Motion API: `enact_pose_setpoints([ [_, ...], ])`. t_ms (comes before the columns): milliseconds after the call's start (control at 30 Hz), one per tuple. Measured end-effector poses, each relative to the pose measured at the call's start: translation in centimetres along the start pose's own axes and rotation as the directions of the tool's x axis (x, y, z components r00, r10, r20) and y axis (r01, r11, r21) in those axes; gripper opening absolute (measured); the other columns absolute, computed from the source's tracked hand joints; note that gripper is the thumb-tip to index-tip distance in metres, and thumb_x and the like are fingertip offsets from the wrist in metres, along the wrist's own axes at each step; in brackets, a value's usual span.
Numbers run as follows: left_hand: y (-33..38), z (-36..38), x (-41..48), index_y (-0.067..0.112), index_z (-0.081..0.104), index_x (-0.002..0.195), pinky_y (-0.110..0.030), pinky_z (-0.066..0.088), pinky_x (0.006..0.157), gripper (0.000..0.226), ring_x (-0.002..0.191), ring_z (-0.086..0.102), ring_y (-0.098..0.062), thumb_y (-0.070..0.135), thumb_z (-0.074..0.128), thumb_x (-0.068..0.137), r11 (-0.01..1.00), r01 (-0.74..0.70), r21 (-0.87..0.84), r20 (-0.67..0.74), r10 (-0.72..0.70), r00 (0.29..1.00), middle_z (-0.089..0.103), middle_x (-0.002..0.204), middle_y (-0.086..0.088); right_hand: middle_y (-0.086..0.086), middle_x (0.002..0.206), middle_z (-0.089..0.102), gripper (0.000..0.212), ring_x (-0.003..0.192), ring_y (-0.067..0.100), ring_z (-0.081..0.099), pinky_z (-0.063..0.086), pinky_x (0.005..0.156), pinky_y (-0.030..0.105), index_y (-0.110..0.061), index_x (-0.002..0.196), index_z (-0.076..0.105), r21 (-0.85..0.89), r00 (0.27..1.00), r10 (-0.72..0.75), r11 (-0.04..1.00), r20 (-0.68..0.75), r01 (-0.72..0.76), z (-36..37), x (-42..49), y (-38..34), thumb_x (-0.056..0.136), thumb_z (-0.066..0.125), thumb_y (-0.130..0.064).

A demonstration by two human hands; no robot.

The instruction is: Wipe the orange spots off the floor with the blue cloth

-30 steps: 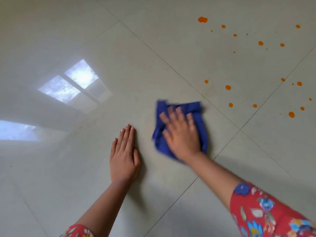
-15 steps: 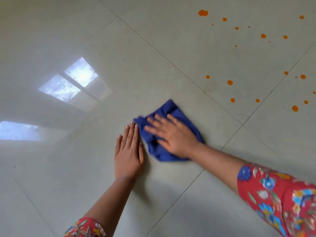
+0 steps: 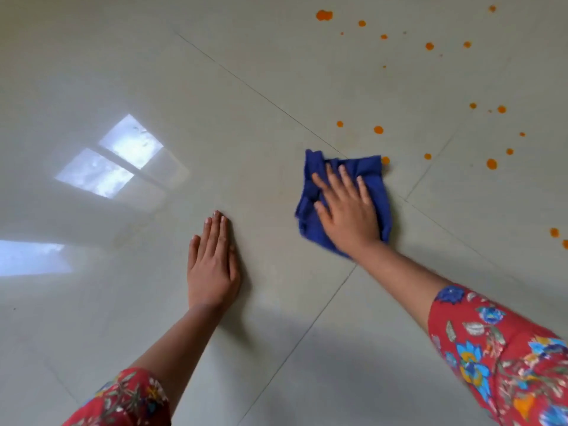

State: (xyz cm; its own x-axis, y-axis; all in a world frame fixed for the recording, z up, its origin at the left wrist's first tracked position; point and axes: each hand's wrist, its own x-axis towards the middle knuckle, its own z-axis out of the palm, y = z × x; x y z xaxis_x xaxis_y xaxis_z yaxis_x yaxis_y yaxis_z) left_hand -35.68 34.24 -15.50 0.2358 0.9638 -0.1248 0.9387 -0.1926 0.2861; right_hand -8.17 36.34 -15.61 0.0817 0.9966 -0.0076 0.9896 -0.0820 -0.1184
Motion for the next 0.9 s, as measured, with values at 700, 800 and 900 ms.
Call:
enact_pose_setpoints([
  [700,10.5,1.7,-5.6,0.026,0.026,0.150,-0.026,0.016,0.116,0.059,0.145,0.016,-0.007,0.040,0.027,0.093,0.889,-0.388,-0.243,0.197,0.437,0.878,0.017,0.157,0.012,-0.007,0.158,0.026,0.052,0.146,0.013,0.024,0.014,0.118,0.035,-0.036,0.147,0.033,0.106,0.970,-0.207,0.975,0.129,0.194,-0.8,-24.7,6.7,0.096,0.040,-0.040],
  [800,12.3,1.5,-6.3,0.027,0.026,0.150,-0.030,0.019,0.118,0.060,0.146,0.015,-0.008,0.043,0.025,0.093,0.837,-0.485,-0.251,0.230,0.539,0.811,0.019,0.157,0.012,-0.002,0.150,0.041,0.043,0.140,0.019,0.037,0.019,0.114,0.026,-0.027,0.141,0.046,0.244,0.980,0.198,0.950,0.014,-0.196,-2.7,-28.9,12.3,0.100,0.039,-0.034],
  [900,14.7,1.2,-6.9,0.029,0.032,0.148,-0.029,0.021,0.117,0.060,0.144,0.021,-0.006,0.049,0.023,0.092,0.790,-0.551,-0.271,0.261,0.611,0.748,0.026,0.155,0.013,0.010,0.137,0.056,0.040,0.128,0.027,0.051,0.032,0.108,0.025,-0.008,0.134,0.054,0.755,0.568,0.787,0.216,0.242,-0.620,-6.0,-29.6,14.7,0.101,0.048,-0.031],
])
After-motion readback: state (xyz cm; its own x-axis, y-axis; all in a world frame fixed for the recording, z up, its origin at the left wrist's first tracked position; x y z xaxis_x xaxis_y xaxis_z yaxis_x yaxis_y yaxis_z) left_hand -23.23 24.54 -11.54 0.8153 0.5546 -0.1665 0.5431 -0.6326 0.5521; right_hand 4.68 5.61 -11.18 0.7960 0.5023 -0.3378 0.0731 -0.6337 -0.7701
